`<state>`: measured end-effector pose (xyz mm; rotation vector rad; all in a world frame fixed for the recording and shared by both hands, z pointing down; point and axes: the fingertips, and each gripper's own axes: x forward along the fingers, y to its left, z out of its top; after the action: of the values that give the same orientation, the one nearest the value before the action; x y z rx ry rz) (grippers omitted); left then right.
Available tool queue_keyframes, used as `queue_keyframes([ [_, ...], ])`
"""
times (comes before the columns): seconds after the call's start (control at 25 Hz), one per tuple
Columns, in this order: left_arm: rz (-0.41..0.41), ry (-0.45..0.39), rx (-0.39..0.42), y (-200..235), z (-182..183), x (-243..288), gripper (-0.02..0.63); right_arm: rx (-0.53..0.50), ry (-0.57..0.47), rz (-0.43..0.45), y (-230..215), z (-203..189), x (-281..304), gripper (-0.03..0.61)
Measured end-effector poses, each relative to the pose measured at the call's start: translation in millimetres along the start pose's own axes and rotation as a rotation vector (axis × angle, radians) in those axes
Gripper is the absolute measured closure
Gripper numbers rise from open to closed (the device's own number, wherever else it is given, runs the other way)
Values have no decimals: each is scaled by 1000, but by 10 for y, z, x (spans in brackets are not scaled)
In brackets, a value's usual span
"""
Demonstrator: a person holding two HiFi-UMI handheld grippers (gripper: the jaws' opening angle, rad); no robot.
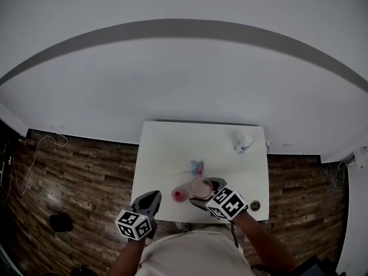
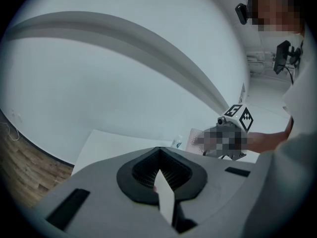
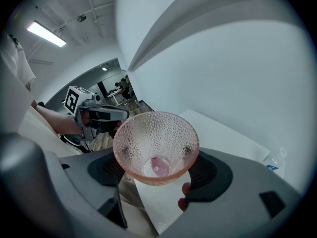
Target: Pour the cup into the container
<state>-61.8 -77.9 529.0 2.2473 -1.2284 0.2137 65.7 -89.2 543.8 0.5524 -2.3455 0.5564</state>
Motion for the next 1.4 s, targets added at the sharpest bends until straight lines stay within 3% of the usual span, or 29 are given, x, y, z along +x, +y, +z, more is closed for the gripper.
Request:
queue_keyframes([
  [1.4,-11,99,35,-74,-387,137,603,-4,19,-100,-210,-557,148,212],
])
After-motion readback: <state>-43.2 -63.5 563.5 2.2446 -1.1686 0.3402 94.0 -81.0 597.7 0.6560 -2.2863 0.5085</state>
